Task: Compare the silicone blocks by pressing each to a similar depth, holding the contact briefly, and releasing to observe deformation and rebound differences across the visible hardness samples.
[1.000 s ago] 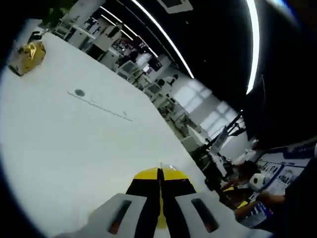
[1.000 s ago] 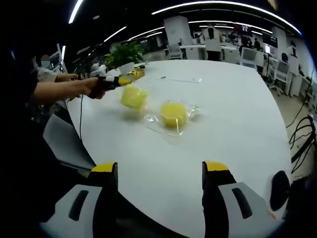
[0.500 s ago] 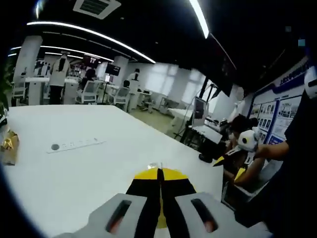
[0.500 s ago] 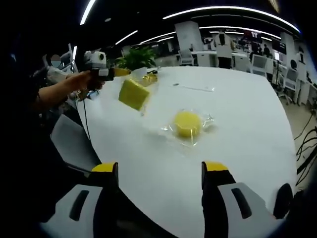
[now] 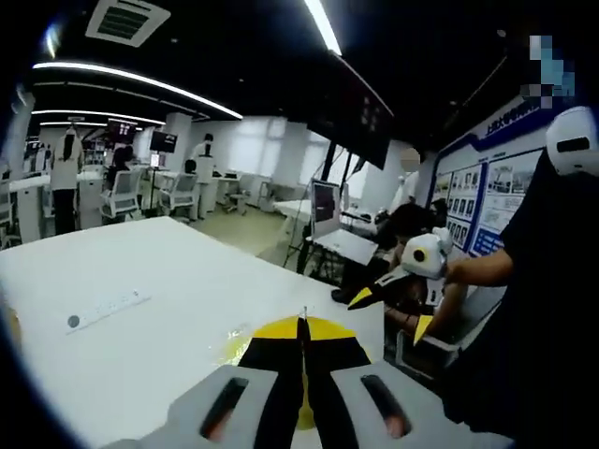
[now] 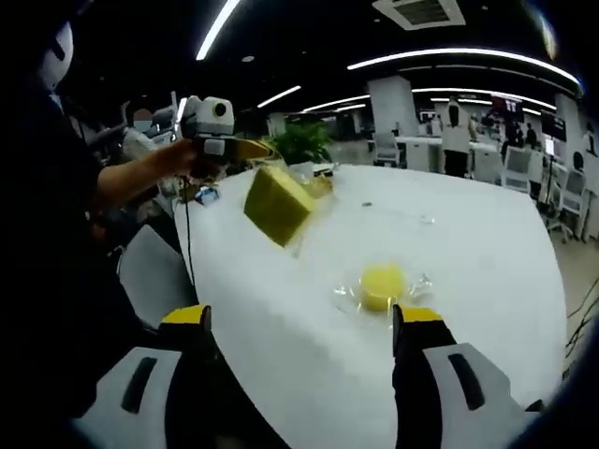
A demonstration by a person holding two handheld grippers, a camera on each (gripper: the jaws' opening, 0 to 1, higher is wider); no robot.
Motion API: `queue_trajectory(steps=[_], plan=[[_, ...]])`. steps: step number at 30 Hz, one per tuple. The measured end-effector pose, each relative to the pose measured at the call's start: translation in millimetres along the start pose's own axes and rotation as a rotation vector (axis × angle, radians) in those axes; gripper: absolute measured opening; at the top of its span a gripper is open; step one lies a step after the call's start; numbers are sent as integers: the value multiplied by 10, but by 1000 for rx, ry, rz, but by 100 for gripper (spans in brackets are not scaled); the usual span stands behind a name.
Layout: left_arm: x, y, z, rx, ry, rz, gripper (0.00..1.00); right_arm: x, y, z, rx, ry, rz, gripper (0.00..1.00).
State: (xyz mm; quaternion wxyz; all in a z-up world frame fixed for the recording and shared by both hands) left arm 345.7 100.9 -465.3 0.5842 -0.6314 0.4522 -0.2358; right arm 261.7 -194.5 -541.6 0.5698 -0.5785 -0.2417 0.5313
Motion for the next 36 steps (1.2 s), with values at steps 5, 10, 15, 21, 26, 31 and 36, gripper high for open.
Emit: queue_trajectory(steps=[5, 10, 15, 21, 26, 31, 36], plan=[[47, -77, -136, 15, 59, 2, 0, 122, -132, -15, -3, -58, -81, 89], [90, -147, -252, 43, 103, 14, 0, 278, -283, -39, 21, -125, -186, 96], [97, -223, -339, 45, 146, 7, 0, 466, -418, -106, 28, -170, -235, 96], [100, -327, -422, 48, 197, -6, 0, 615, -524, -132, 8, -250, -230, 79], [113, -384, -469, 83, 244, -9, 0, 734, -636, -141, 30, -329, -295, 68], [137, -426, -453, 106, 250, -19, 0, 817, -657, -152, 22, -350, -287, 53], [138, -452, -423, 96, 250, -42, 0, 830, -674, -174, 17, -344, -265, 37]])
Point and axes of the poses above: the point that each gripper's makers call its tool centre point, and the gripper's own axes: x roughly forward along the fingers, z roughly to its left, y roughly out of its underside, the point moved 10 cm from there along -x, roughly backward along the fingers, and after that the axes turned 10 degrees about -y, right-handed, at the moved point
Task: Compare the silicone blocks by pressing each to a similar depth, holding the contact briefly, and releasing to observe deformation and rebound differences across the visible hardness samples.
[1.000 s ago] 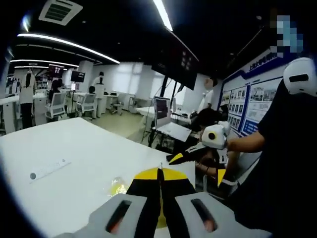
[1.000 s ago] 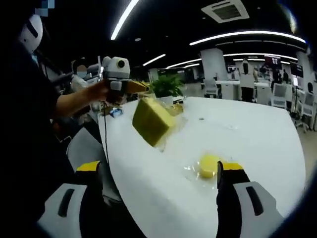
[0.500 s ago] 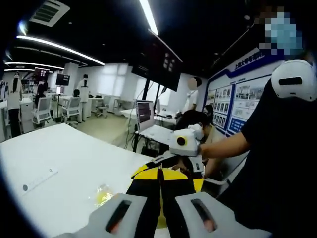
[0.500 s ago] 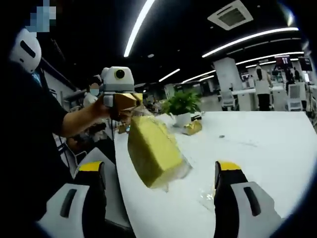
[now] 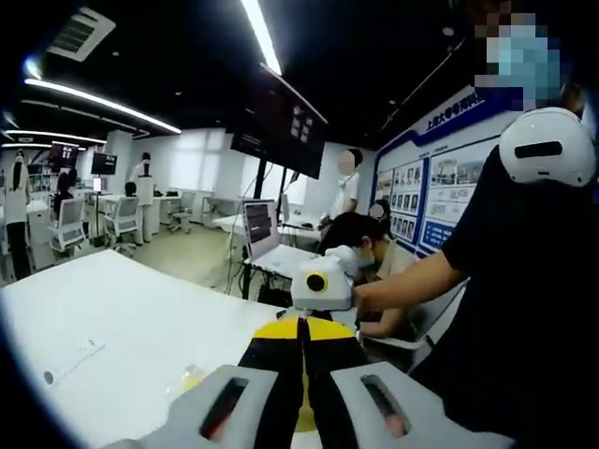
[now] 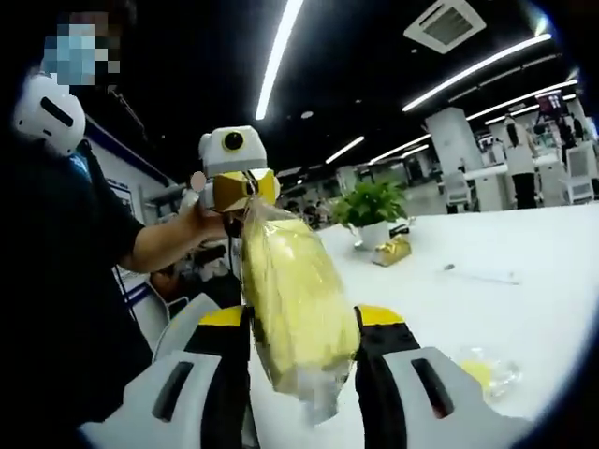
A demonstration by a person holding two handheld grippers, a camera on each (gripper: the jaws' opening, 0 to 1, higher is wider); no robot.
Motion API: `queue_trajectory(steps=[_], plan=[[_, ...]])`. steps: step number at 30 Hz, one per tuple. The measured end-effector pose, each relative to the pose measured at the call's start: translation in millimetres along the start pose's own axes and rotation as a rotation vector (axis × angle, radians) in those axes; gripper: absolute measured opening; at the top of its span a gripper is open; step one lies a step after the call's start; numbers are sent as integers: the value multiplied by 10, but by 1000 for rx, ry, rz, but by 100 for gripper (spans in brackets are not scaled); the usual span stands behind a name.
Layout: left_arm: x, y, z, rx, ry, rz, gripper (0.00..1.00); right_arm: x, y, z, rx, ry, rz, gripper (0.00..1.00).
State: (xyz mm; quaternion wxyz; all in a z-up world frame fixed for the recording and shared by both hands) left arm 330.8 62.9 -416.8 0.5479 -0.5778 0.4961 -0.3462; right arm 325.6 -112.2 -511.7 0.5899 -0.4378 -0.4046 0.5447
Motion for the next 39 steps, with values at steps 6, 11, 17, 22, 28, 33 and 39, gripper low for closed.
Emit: queue_trajectory(steps=[6, 11, 17, 22, 28, 33, 39], plan=[[-37, 21, 48, -26, -23, -12, 0, 21, -43, 26, -1, -5, 12, 29], [-80, 7, 62, -45, -27, -38, 0, 41, -110, 61, 3, 11, 29, 24], [-109, 29, 59, -56, -34, -45, 0, 59, -123, 114, -9, 39, 60, 17], [-117, 61, 50, -64, -38, -37, 0, 57, -109, 107, 8, 40, 85, 14], [-109, 122, 52, -63, -59, -21, 0, 53, -79, 79, -20, 60, 119, 10], [-124, 150, 48, -70, -70, -12, 0, 66, -73, 77, -67, 82, 149, 8], [-148, 153, 33, -77, -76, -25, 0, 75, -89, 89, -77, 74, 148, 7]])
Point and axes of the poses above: the point that each gripper's makers call its tool centre point, and the gripper's own axes: x roughly forward along the fingers, z roughly to its left, y roughly out of its underside, the point moved 10 cm from there along -x, roughly backward along the fingers, and after that the axes turned 10 degrees about -y, right-handed, at the moved point
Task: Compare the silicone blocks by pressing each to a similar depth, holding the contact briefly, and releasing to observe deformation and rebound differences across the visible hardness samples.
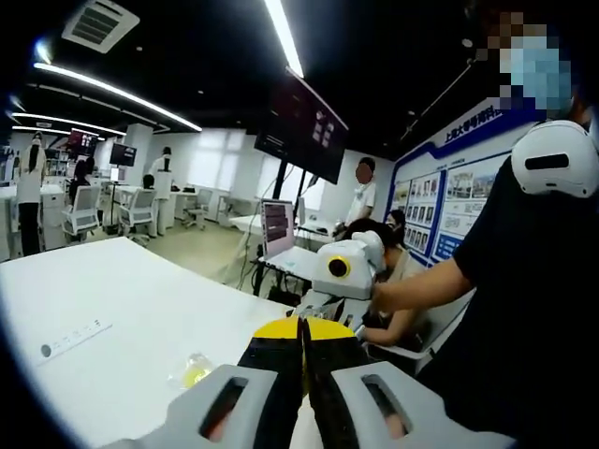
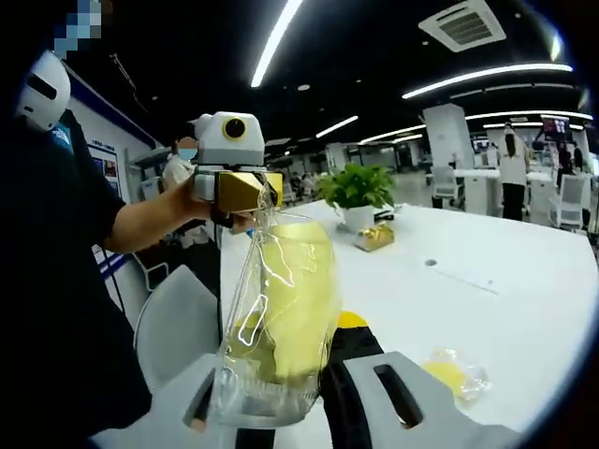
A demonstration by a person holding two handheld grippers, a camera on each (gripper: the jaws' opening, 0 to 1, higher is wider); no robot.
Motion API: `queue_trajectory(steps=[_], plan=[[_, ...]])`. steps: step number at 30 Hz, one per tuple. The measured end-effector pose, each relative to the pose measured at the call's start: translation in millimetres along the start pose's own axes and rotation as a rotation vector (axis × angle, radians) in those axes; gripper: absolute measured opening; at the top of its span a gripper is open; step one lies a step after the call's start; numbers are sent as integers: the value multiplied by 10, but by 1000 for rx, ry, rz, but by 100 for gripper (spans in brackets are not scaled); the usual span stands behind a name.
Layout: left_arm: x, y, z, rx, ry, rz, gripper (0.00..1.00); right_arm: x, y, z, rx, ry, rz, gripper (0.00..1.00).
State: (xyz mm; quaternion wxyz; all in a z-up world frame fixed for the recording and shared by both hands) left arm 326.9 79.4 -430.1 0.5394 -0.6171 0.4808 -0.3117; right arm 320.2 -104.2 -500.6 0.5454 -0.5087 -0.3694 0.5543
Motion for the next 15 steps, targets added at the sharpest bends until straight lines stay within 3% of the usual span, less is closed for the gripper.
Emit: queue_trajectory(steps=[3, 4, 9, 12, 15], plan=[[3, -13, -3, 7, -11, -5, 0, -6, -6, -24, 71, 13, -18, 9], [7, -18, 1, -4, -11, -8, 0, 0, -6, -5, 102, -28, -19, 10], [16, -6, 29, -33, -21, -22, 0, -14, -14, -9, 104, -12, -12, 13], [21, 24, 37, -56, -20, -18, 0, -24, 6, -33, 12, 29, 13, 15], [41, 40, 37, -70, -15, -21, 0, -30, 28, -15, 60, 16, 23, 19]])
Point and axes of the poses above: the point that each gripper's makers call its tool centre point, and the gripper's own axes: x roughly forward along the fingers, z roughly to its left, y roughly out of its underside, the point moved 10 cm from there along -x, roughly backward along the fingers, and after that the axes turned 10 degrees about -y, right-handed, at the moved point
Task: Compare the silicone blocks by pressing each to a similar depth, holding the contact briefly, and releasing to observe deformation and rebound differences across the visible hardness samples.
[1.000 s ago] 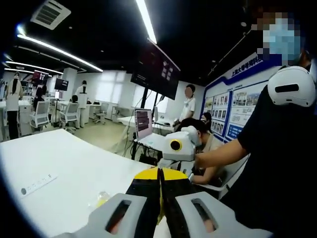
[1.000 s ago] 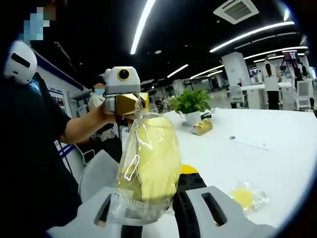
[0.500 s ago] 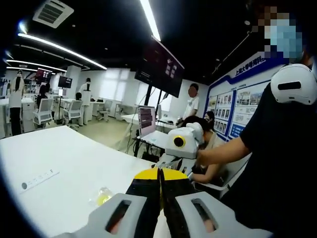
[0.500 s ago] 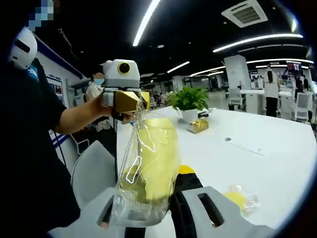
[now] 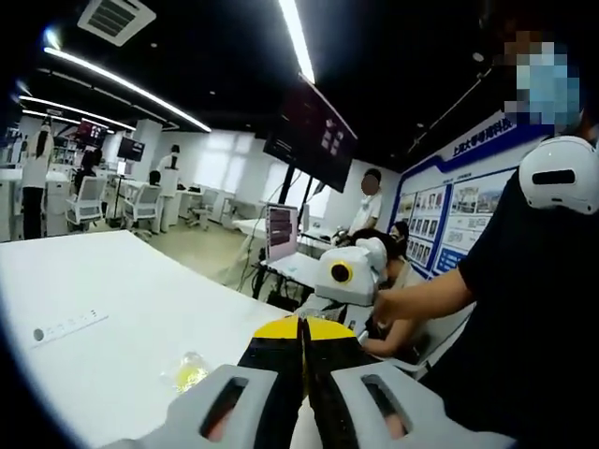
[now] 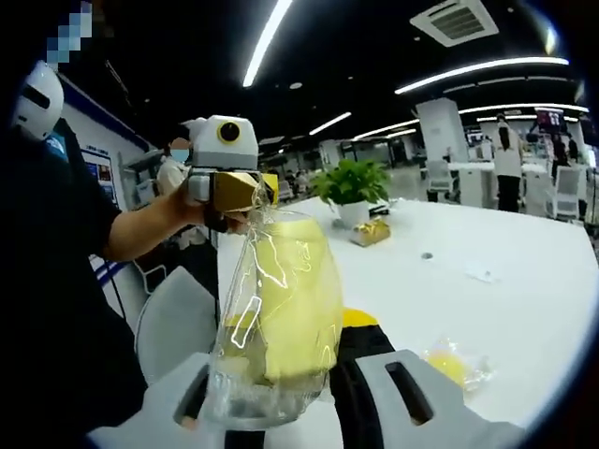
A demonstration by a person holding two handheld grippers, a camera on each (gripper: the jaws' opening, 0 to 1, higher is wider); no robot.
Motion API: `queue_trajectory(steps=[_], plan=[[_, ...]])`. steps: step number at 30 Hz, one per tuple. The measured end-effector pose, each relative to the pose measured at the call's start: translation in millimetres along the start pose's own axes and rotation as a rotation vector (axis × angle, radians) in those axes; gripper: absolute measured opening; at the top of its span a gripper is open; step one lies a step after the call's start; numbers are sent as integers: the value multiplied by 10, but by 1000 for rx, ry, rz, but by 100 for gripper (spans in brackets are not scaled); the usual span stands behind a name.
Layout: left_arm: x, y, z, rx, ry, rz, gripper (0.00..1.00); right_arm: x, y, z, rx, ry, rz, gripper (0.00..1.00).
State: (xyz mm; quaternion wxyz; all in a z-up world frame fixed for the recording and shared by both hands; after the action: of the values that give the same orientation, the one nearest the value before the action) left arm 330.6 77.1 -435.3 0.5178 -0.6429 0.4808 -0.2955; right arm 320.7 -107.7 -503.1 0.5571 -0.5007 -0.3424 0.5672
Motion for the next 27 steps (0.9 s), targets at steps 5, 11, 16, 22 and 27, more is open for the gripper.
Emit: queue_trajectory(steps=[5, 11, 16, 22, 27], plan=[[17, 39, 8, -14, 9, -8, 0, -10, 54, -16, -55, 63, 35, 31], [4, 43, 10, -27, 12, -9, 0, 56, 58, 34, -49, 53, 17, 42], [-16, 34, 1, -25, 13, -17, 0, 120, -2, 97, -13, -8, -109, 75], [-33, 38, 10, -30, 0, -19, 0, 92, 21, 54, 7, 54, -111, 86], [-45, 50, 20, -41, -16, -10, 0, 19, 31, 95, -30, 46, -106, 96]])
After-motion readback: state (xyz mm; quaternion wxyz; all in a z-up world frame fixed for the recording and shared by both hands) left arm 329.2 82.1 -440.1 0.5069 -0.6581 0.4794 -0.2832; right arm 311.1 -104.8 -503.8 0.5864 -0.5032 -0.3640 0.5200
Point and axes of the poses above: the point that each gripper's makers call its tool centre point, and the gripper's own axes: x roughly forward along the fingers, z roughly to its left, y roughly out of its underside, the point moved 10 cm from there along -x, roughly backward along the fingers, and after that the axes turned 10 degrees about -y, right-handed, at the moved point
